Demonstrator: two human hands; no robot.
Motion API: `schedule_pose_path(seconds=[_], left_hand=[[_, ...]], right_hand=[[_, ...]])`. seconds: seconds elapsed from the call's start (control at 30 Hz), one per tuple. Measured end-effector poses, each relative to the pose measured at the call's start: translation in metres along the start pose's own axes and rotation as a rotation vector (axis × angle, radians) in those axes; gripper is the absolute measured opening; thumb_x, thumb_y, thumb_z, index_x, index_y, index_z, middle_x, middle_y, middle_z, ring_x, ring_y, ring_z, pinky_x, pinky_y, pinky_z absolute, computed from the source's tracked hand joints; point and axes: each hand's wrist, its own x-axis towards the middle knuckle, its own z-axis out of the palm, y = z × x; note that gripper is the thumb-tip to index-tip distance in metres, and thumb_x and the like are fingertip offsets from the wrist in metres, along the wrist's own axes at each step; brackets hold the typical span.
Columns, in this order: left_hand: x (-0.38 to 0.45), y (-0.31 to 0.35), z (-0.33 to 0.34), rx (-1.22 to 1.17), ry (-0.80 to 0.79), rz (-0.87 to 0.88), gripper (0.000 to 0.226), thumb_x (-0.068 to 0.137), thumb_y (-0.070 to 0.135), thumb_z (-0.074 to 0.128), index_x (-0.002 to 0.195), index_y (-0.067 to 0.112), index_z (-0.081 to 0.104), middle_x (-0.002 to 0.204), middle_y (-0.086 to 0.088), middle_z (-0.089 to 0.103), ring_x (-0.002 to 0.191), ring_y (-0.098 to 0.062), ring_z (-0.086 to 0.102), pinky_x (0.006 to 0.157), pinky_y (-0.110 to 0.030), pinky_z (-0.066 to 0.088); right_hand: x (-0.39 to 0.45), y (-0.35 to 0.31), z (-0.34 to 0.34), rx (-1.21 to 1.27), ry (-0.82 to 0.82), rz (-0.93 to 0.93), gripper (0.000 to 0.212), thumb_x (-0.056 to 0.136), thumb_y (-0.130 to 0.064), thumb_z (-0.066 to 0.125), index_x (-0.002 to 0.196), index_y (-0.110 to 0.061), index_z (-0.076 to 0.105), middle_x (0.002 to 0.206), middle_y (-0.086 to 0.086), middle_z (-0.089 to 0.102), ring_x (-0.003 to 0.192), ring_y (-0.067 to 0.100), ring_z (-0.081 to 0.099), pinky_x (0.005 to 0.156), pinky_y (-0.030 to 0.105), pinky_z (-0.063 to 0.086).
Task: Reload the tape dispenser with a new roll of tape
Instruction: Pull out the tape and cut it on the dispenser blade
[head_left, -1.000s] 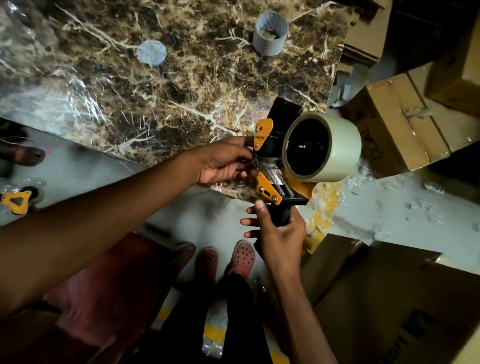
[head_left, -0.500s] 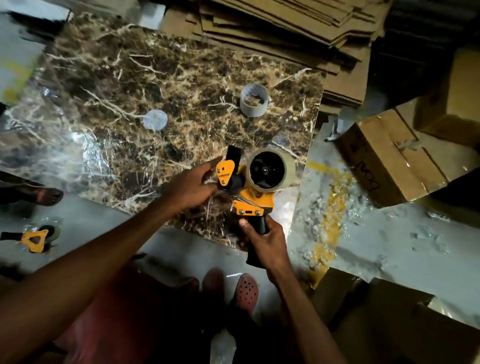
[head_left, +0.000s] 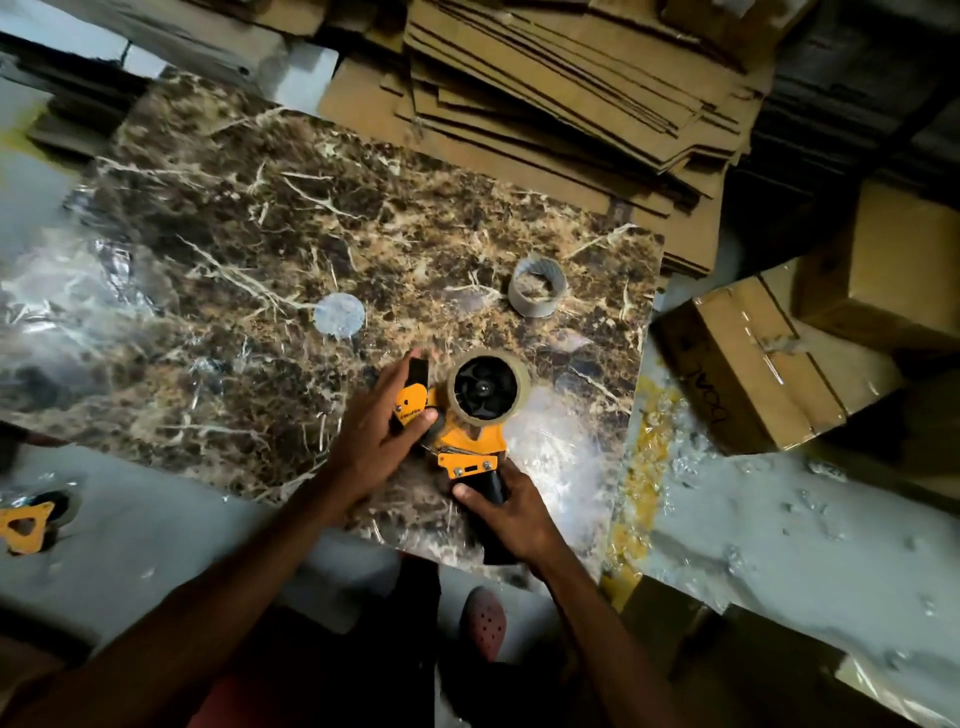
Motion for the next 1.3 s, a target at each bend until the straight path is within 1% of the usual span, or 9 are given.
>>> schedule_pose_path(seconds=[0.13, 0.27, 0.37, 0.57, 0.63, 0.7, 0.83, 0.97, 1.3], left_hand=[[0.009, -0.022, -0.013, -0.010, 0.056, -0.041, 0.080, 0.096, 0.075, 0.054, 0.165, 0.052, 0.019, 0.168, 0.006, 0.042, 0.152, -0.021, 0.044, 0.118, -0.060, 0.042], [0.015, -0.030, -0.019, 0.075, 0.049, -0.066, 0.079, 0.096, 0.072, 0.050, 0.158, 0.065, 0.002, 0.172, 0.005, 0.028, 0.160, -0.021, 0.029, 0.132, -0.058, 0.014], [0.019, -0.033, -0.016, 0.180, 0.026, -0.064, 0.082, 0.098, 0.066, 0.046, 0.164, 0.052, 0.000, 0.173, 0.000, 0.027, 0.160, -0.024, 0.027, 0.129, -0.044, -0.001], [0.023, -0.032, -0.006, 0.324, 0.037, -0.083, 0.085, 0.099, 0.064, 0.042, 0.170, 0.028, 0.013, 0.170, -0.006, 0.035, 0.155, -0.028, 0.036, 0.127, -0.048, 0.010], [0.025, -0.026, -0.004, 0.329, 0.039, -0.087, 0.084, 0.099, 0.061, 0.044, 0.169, 0.027, 0.016, 0.164, -0.010, 0.045, 0.146, -0.032, 0.049, 0.125, -0.060, 0.027], [0.024, -0.023, -0.001, 0.327, 0.056, -0.069, 0.082, 0.100, 0.059, 0.048, 0.169, 0.028, 0.017, 0.154, -0.010, 0.055, 0.127, -0.033, 0.062, 0.108, -0.064, 0.048], [0.026, -0.014, -0.002, 0.368, 0.019, -0.107, 0.084, 0.101, 0.066, 0.044, 0.169, 0.029, 0.013, 0.155, -0.010, 0.055, 0.118, -0.040, 0.066, 0.104, -0.061, 0.051], [0.029, 0.007, -0.002, 0.326, -0.024, -0.184, 0.083, 0.105, 0.045, 0.060, 0.170, 0.018, 0.015, 0.156, -0.015, 0.055, 0.100, -0.042, 0.072, 0.083, -0.043, 0.056], [0.030, 0.008, -0.007, 0.301, -0.155, -0.221, 0.096, 0.103, 0.049, 0.062, 0.170, 0.025, -0.003, 0.171, -0.014, 0.032, 0.145, -0.039, 0.049, 0.112, -0.054, 0.048]], right_hand=[[0.017, -0.013, 0.018, -0.063, -0.011, 0.020, 0.036, 0.091, -0.029, 0.081, 0.123, -0.032, 0.065, 0.120, -0.017, 0.072, 0.105, -0.014, 0.065, 0.084, 0.005, 0.046], [0.033, -0.010, 0.027, -0.113, 0.023, 0.035, 0.044, 0.084, -0.035, 0.087, 0.118, -0.028, 0.060, 0.115, -0.011, 0.074, 0.103, -0.009, 0.068, 0.088, 0.019, 0.050], [0.038, -0.006, 0.027, -0.116, 0.048, 0.054, 0.046, 0.082, -0.022, 0.090, 0.111, -0.027, 0.054, 0.109, -0.013, 0.074, 0.096, -0.011, 0.070, 0.082, 0.013, 0.050], [0.040, -0.005, 0.021, -0.224, 0.081, 0.010, 0.045, 0.079, -0.033, 0.091, 0.101, -0.034, 0.052, 0.104, -0.008, 0.069, 0.092, -0.003, 0.067, 0.075, 0.004, 0.043], [0.040, -0.003, 0.018, -0.294, 0.086, -0.017, 0.039, 0.080, -0.040, 0.089, 0.100, -0.029, 0.057, 0.103, -0.001, 0.063, 0.093, 0.011, 0.065, 0.073, 0.004, 0.040], [0.039, -0.002, 0.015, -0.375, 0.087, -0.046, 0.037, 0.080, -0.046, 0.086, 0.090, -0.027, 0.056, 0.095, -0.003, 0.054, 0.086, 0.016, 0.059, 0.070, 0.011, 0.036], [0.038, 0.004, 0.011, -0.477, 0.145, -0.054, 0.052, 0.080, -0.058, 0.081, 0.087, -0.011, 0.059, 0.093, 0.002, 0.050, 0.081, 0.021, 0.055, 0.073, 0.026, 0.040], [0.039, 0.000, 0.004, -0.613, 0.169, -0.089, 0.064, 0.079, -0.066, 0.076, 0.101, -0.008, 0.064, 0.109, 0.012, 0.057, 0.099, 0.032, 0.057, 0.081, 0.040, 0.052], [0.028, -0.008, 0.003, -0.725, 0.228, -0.086, 0.062, 0.090, -0.069, 0.053, 0.127, -0.019, 0.047, 0.128, 0.007, 0.053, 0.118, 0.031, 0.050, 0.091, 0.047, 0.049]])
